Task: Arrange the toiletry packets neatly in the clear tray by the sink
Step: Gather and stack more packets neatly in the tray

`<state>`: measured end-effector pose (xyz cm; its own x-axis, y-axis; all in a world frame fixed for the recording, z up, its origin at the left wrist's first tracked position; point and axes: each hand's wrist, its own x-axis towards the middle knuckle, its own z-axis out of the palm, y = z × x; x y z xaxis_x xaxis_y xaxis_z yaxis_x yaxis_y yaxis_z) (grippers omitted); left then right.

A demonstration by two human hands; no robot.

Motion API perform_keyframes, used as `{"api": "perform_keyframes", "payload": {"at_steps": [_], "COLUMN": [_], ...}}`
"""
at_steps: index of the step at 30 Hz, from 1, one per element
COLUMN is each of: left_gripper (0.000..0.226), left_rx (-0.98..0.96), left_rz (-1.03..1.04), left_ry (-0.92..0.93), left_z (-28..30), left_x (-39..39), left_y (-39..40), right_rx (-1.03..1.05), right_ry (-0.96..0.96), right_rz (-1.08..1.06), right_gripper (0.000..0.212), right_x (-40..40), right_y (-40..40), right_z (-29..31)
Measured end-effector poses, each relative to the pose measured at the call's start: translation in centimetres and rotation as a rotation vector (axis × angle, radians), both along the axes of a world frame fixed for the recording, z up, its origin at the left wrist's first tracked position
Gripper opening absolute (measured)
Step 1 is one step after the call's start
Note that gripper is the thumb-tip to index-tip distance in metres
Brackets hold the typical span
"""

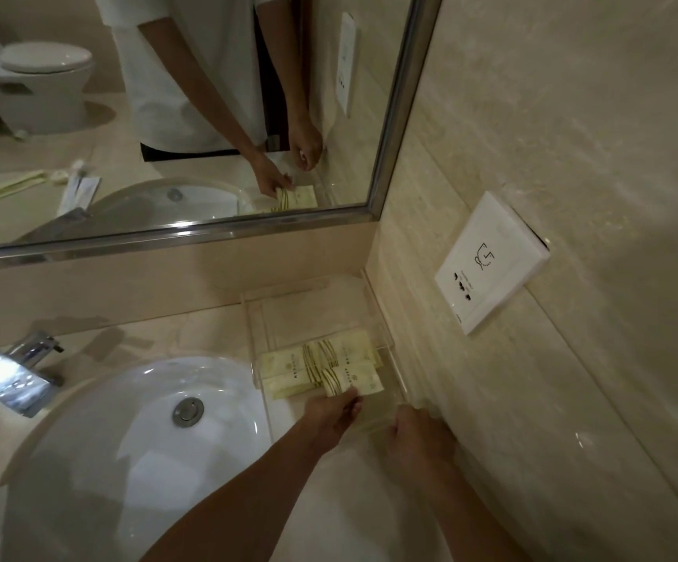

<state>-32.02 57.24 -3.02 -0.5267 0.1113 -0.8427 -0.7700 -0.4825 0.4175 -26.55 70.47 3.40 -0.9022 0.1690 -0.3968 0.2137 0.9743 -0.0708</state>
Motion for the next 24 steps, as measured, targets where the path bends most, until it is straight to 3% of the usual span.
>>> {"api": "perform_keyframes", "payload": {"at_steps": [5, 10, 24], "left_gripper": [0.037, 0.009, 0.008], "left_rx": [0.003, 0.024, 0.058], "left_rz": [0.07, 0.073, 0.154], "left_ry": [-0.013, -0.013, -0.053], "left_z": [-0.6, -0.8, -2.9], "left_x": [-1.2, -2.4, -4.2], "left_y": [1.1, 1.3, 1.6], "right_rx": [-0.022, -0.013, -0.042], "right_ry": [-0.027, -0.056, -0.078], "right_rz": [-0.006, -0.022, -0.056], "right_gripper": [0.028, 0.029, 0.027], "right_x": [0.3, 0.3, -0.1], "right_y": [0.1, 0.3, 0.1], "right_z": [-0.8, -1.2, -2.0]}}
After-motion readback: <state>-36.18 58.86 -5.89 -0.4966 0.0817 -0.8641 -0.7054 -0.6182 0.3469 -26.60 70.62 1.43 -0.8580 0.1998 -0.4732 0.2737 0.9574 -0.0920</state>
